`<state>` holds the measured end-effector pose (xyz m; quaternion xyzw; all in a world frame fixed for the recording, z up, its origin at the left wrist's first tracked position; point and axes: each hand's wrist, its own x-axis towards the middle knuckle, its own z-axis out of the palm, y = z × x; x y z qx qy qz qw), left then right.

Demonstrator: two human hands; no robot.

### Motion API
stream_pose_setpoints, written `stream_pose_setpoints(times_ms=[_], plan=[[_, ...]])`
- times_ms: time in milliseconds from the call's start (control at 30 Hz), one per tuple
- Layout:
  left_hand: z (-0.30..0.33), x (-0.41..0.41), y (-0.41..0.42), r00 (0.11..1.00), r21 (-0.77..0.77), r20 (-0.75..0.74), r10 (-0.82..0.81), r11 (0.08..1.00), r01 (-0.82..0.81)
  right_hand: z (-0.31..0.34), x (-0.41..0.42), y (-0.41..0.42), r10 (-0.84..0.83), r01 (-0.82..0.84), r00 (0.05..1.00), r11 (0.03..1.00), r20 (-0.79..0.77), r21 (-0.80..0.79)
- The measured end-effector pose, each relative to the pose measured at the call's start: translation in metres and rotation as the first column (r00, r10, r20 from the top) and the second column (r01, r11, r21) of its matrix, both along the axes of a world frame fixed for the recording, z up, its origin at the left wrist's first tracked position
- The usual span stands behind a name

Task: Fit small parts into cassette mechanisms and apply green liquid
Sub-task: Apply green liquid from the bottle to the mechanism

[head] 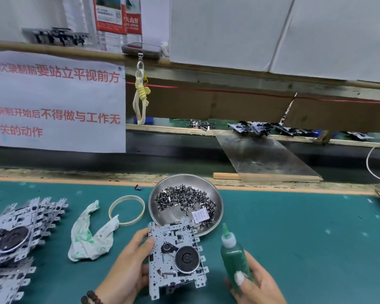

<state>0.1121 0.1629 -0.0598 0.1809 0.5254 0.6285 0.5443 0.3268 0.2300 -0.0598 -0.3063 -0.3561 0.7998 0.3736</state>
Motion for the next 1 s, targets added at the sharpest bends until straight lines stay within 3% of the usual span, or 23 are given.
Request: stream_pose_setpoints(times_ms=[67,167,300,367,533,633,733,833,900,1000], plan=[[0.003,0.003,0.004,1.000,0.008,-0.001,-0.008,1.000,0.008,0.001,0.003,0.007,-0.002,0.000,0.999,0.998,0.033,0.059],[0.004,0.007,0.011,1.000,0.005,-0.011,-0.008,1.000,0.008,0.001,0.003,0.017,-0.038,-0.034,0.957,0.970,0.287,0.242],[0.006,0.008,0.021,1.000,0.010,-0.017,0.011,1.000,-0.011,-0.010,0.004,0.026,-0.171,-0.161,0.789,0.870,0.590,0.467],[0.007,0.008,0.025,0.999,0.024,-0.016,0.028,0.999,-0.028,-0.017,0.008,0.027,-0.224,-0.198,0.693,0.855,0.685,0.480],[0.012,0.012,0.037,0.998,0.073,-0.053,0.044,0.997,-0.040,-0.016,0.012,0.030,-0.225,-0.232,0.609,0.867,0.761,0.442],[0.021,0.013,0.049,0.991,0.126,-0.108,0.076,0.990,-0.062,-0.009,0.012,0.024,-0.258,-0.193,0.625,0.864,0.737,0.466],[0.036,0.013,0.062,0.984,0.174,-0.169,0.062,0.984,-0.032,0.006,0.018,0.024,-0.351,-0.203,0.581,0.811,0.734,0.548],[0.054,0.019,0.080,0.977,0.208,-0.214,0.004,0.977,0.042,0.029,0.032,0.036,-0.378,-0.034,0.688,0.836,0.620,0.548],[0.064,0.029,0.094,0.966,0.223,-0.251,-0.065,0.967,0.123,0.040,0.034,0.045,-0.350,0.124,0.804,0.889,0.481,0.441],[0.071,0.050,0.111,0.942,0.214,-0.290,-0.167,0.948,0.234,0.055,0.019,0.054,-0.254,0.240,0.935,0.967,0.245,0.088]])
